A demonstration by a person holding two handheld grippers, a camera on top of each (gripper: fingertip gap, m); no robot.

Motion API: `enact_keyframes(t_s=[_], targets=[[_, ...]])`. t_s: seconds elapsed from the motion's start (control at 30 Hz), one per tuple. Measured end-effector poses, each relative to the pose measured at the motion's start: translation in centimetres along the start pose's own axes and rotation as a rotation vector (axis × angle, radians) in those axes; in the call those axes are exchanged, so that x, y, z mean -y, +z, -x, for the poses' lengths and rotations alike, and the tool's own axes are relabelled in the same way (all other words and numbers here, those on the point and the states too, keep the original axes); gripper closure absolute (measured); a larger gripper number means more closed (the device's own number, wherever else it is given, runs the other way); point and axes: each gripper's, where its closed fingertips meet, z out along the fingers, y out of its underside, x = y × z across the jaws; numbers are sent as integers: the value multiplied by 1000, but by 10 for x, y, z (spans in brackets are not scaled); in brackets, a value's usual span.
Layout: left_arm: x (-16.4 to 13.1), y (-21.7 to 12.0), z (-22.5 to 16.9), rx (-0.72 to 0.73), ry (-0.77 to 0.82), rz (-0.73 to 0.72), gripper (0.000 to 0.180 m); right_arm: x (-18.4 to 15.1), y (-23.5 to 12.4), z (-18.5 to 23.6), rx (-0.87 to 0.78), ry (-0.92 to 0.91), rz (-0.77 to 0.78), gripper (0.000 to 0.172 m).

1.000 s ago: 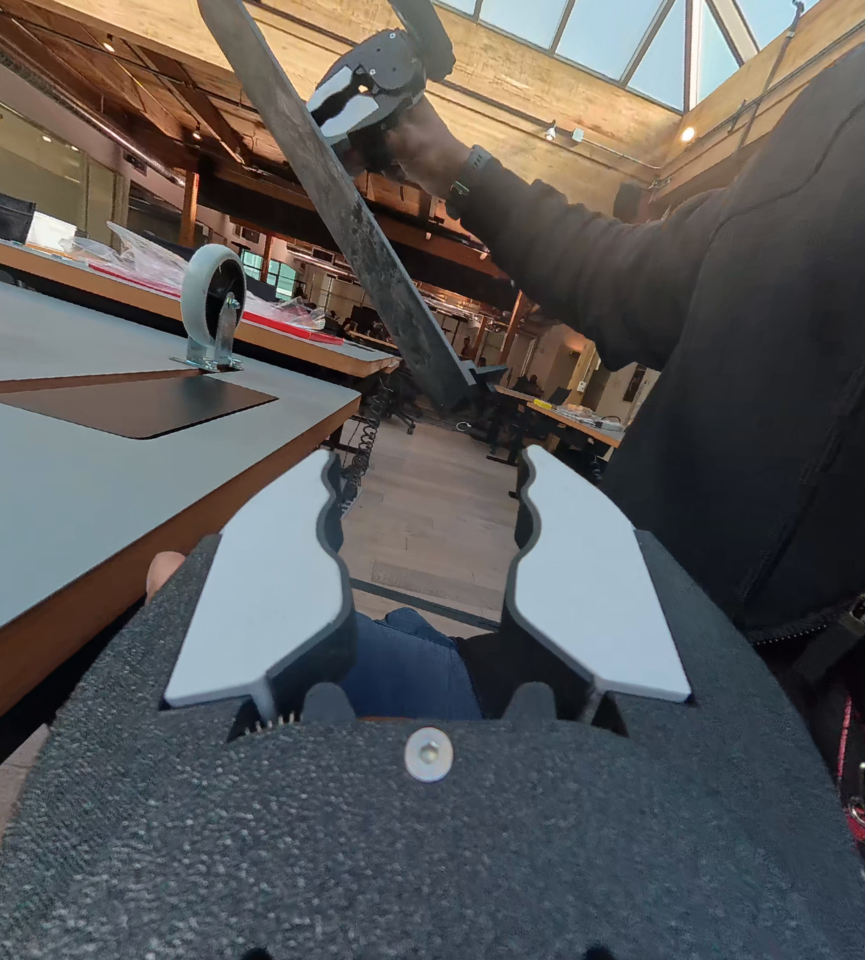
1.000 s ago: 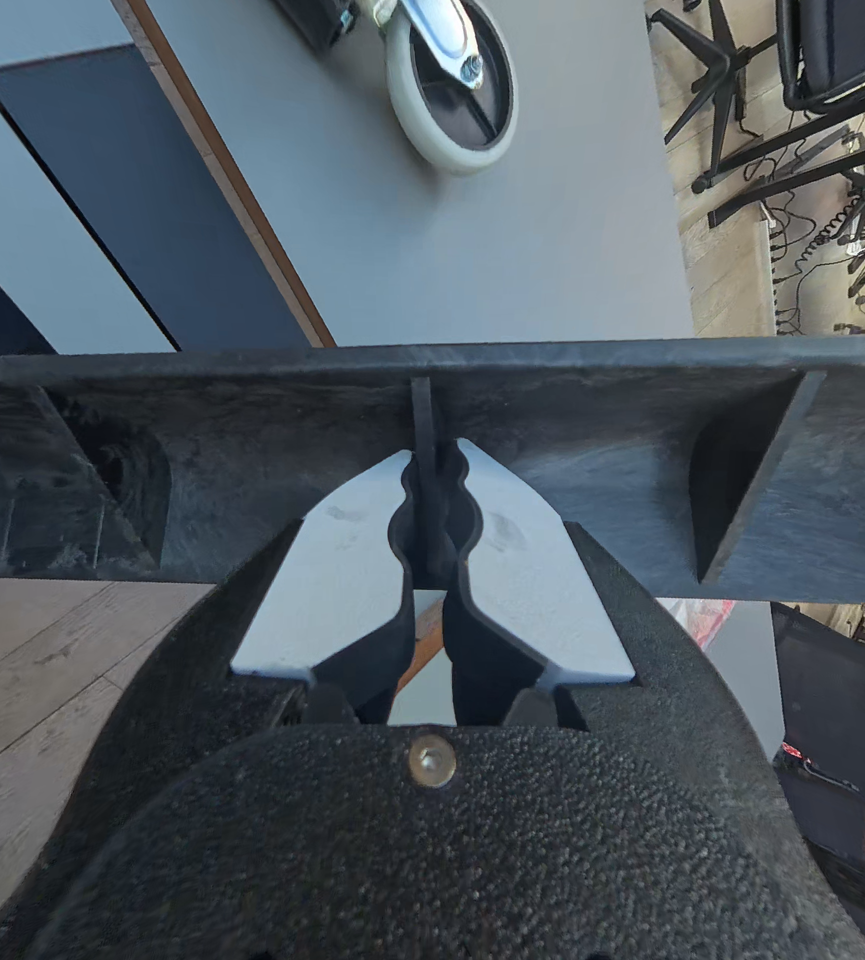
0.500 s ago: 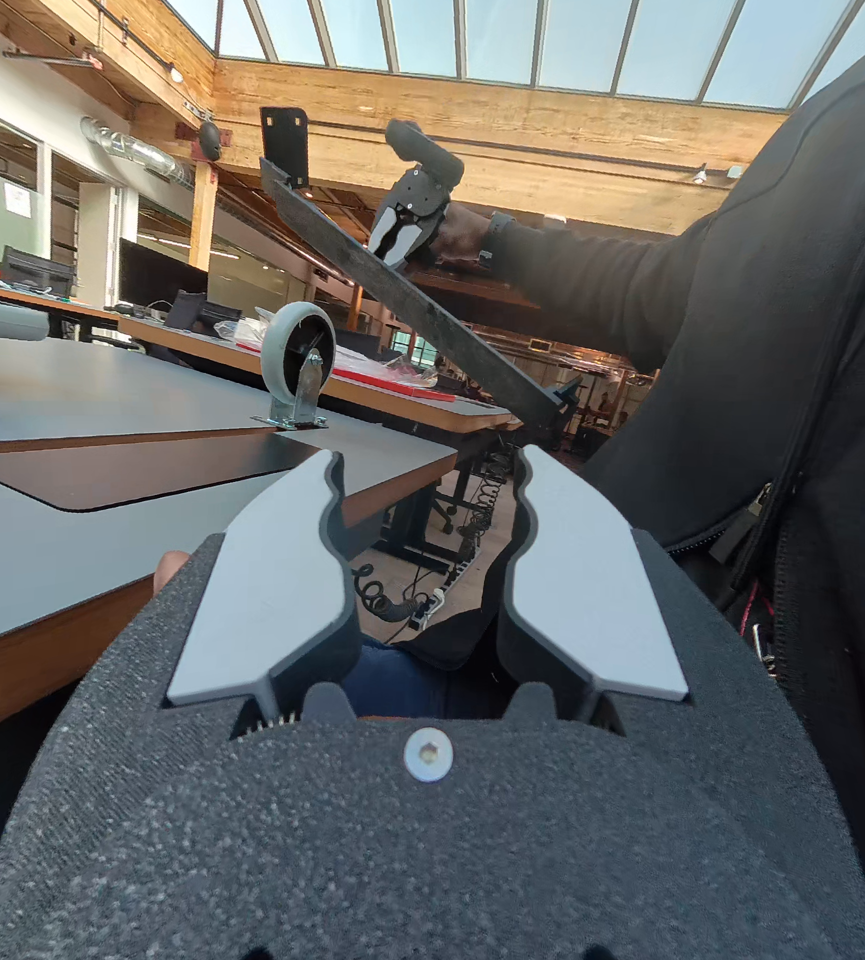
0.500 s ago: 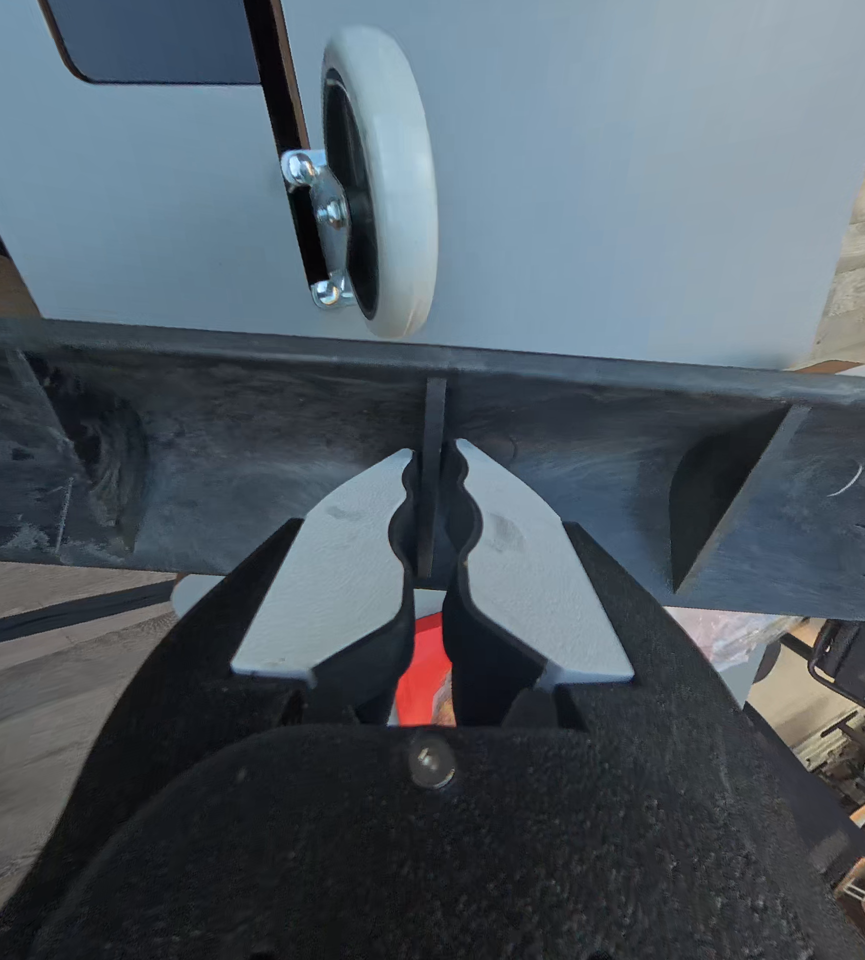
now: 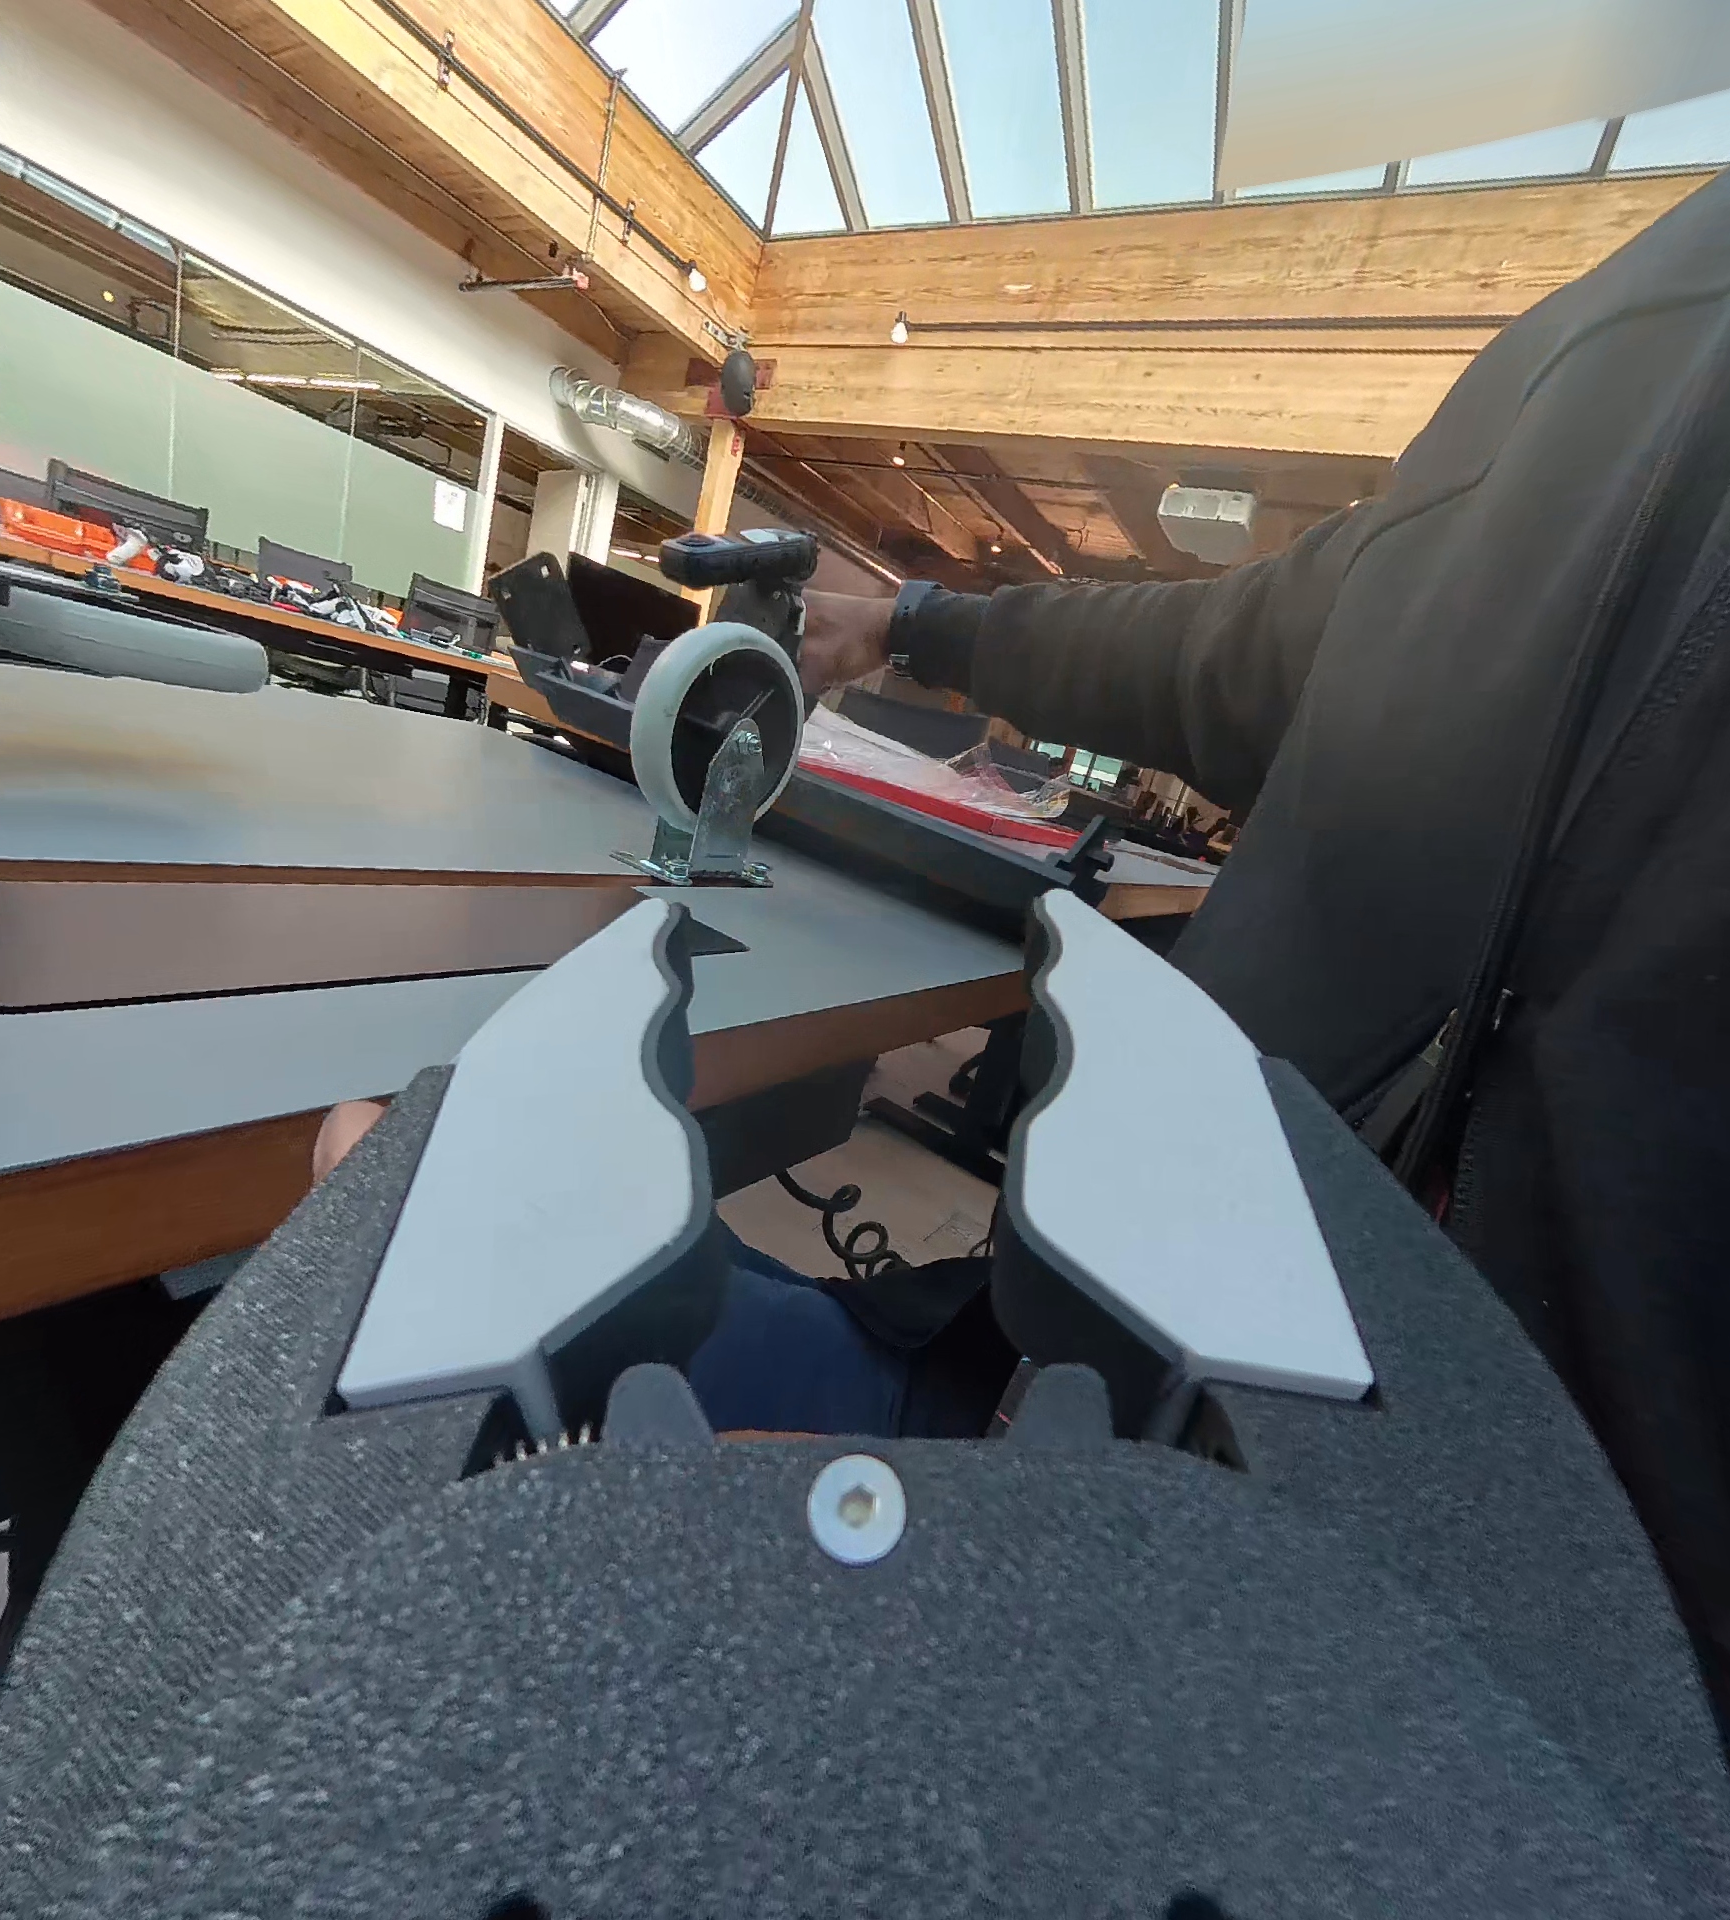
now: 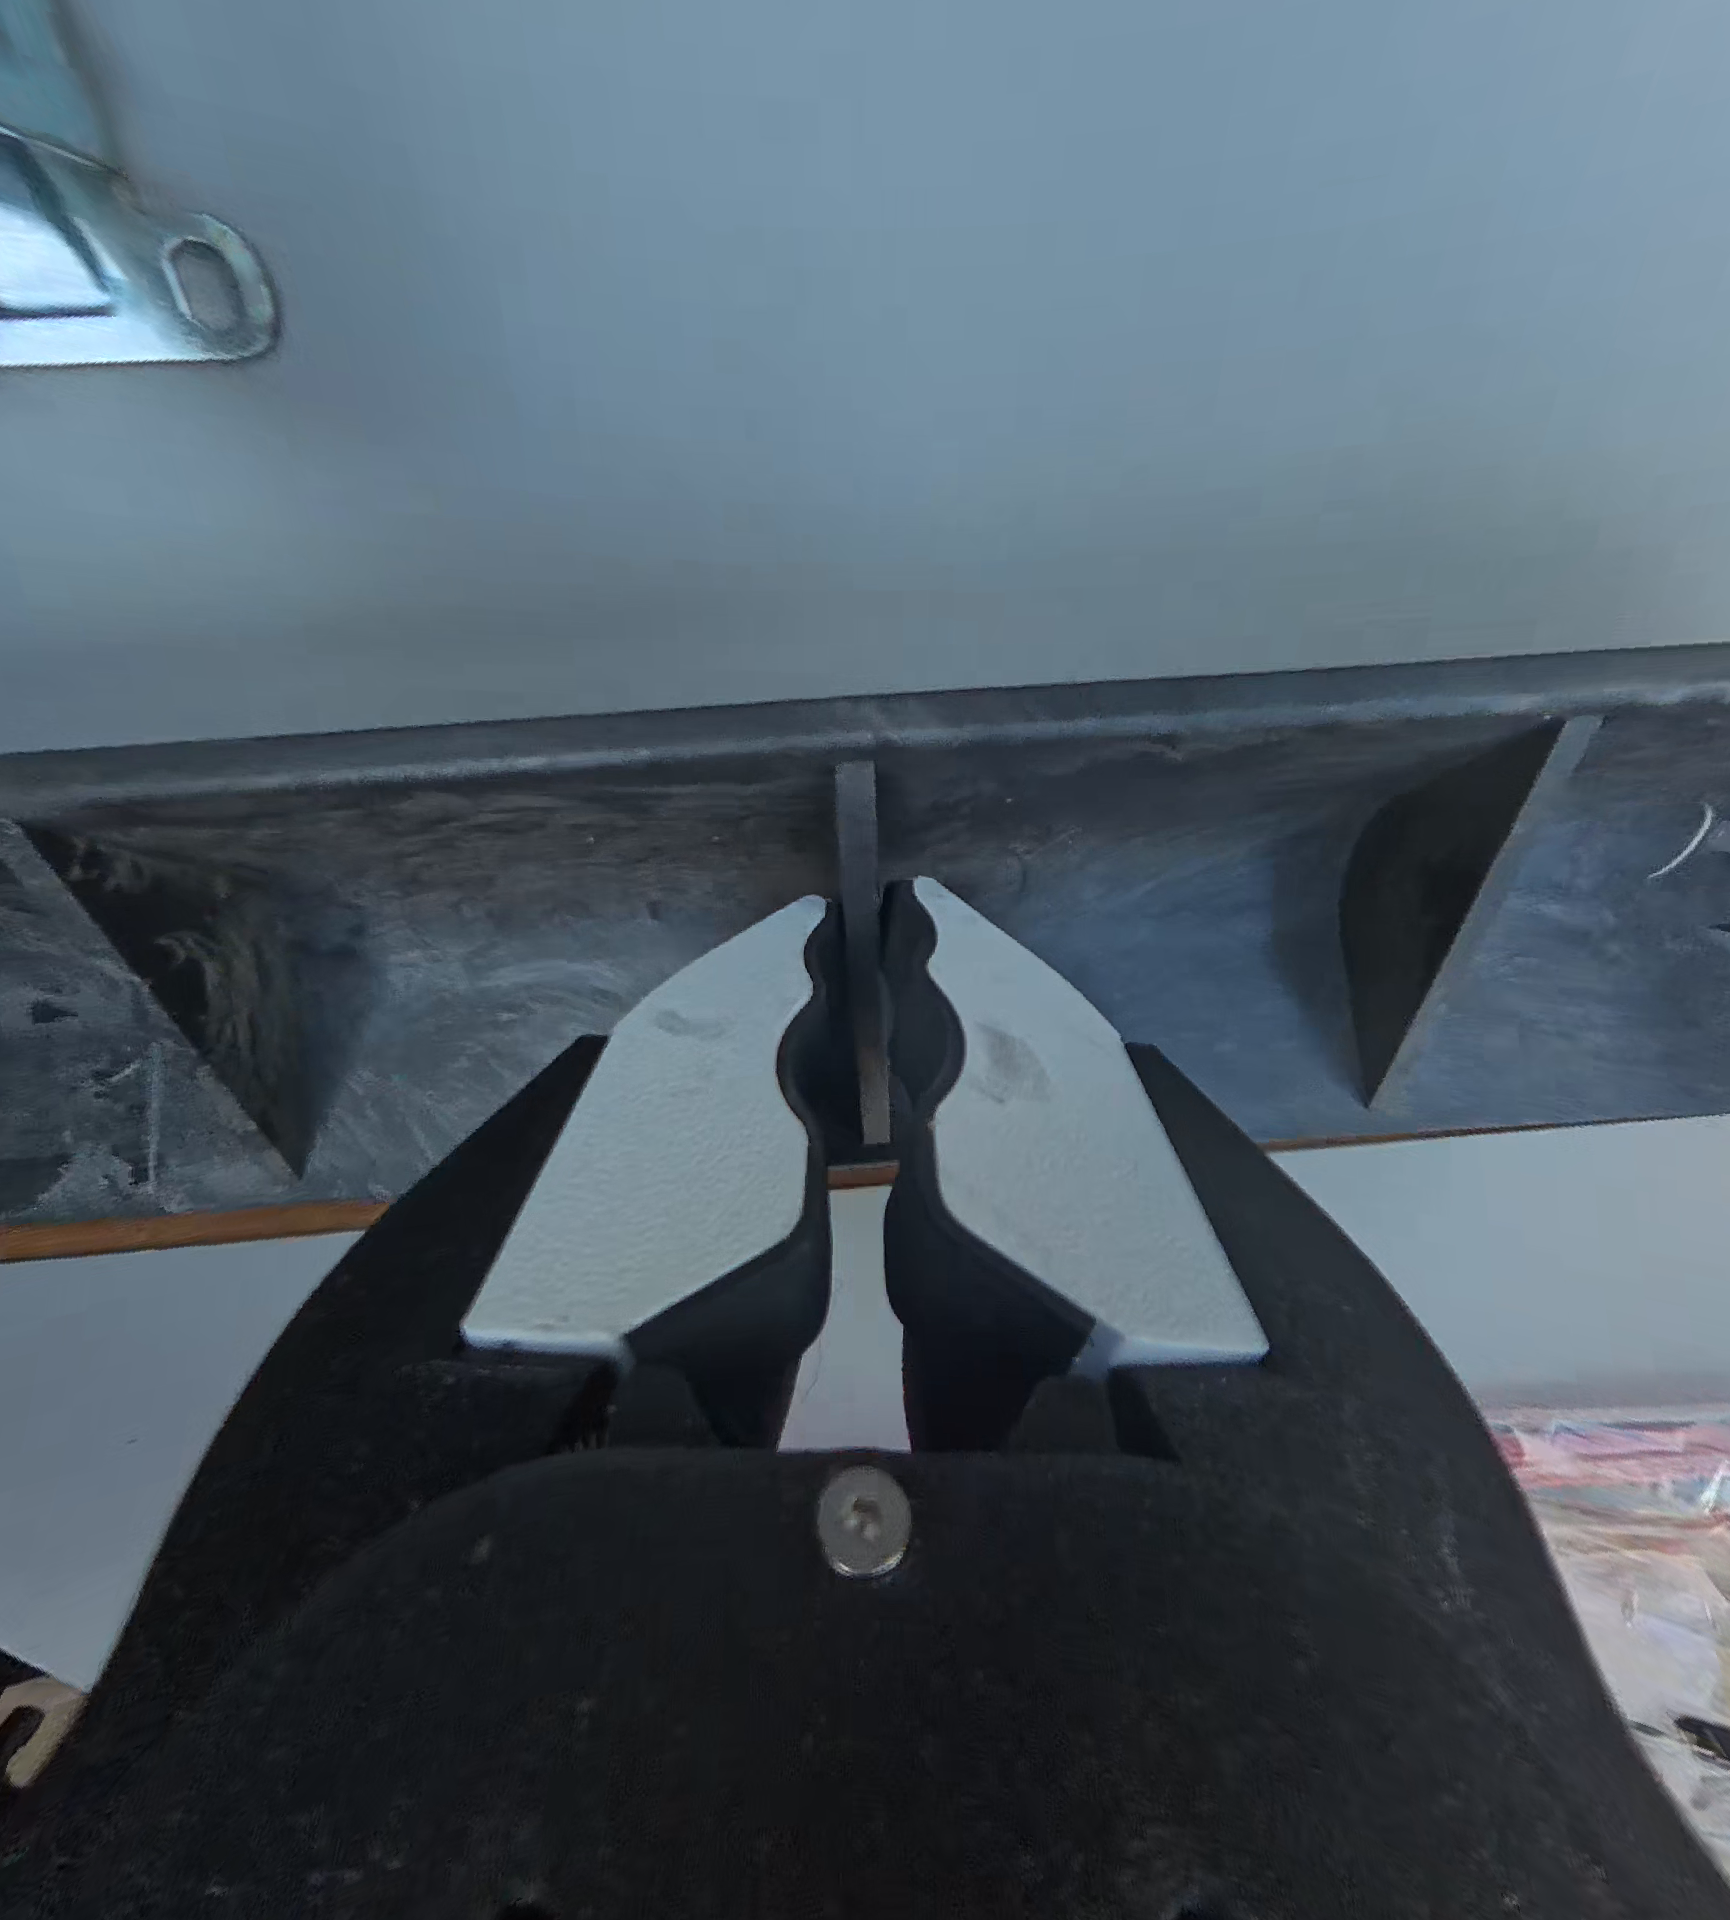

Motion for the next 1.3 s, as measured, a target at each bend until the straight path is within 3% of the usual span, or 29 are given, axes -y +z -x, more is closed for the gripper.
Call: enact_keyframes(t_s=[0.13,0.27,0.5,0.6,0.77,0.9,1.0,1.13,1.3], targets=[[-5,2,-12,45,9,-24,119,-6,32,-9,42,-1,47,164],[-9,-1,-18,79,20,-30,119,-6,27,-10,55,14,62,165],[-7,-26,-14,104,88,13,119,2,-60,4,-19,59,-39,155],[-8,-46,2,121,133,56,119,37,-110,46,-102,-2,-140,149],[-20,-81,45,144,191,148,119,153,-151,174,-169,-225,-323,144],[-30,-103,76,118,191,159,119,271,-130,261,-195,-347,-410,146],[-37,-116,99,108,158,134,119,369,-106,310,-127,-411,-527,145],[-40,-129,121,102,86,74,120,494,-74,346,-41,-518,-632,140],[-44,-144,138,104,29,38,120,627,-47,356,65,-554,-728,143]])
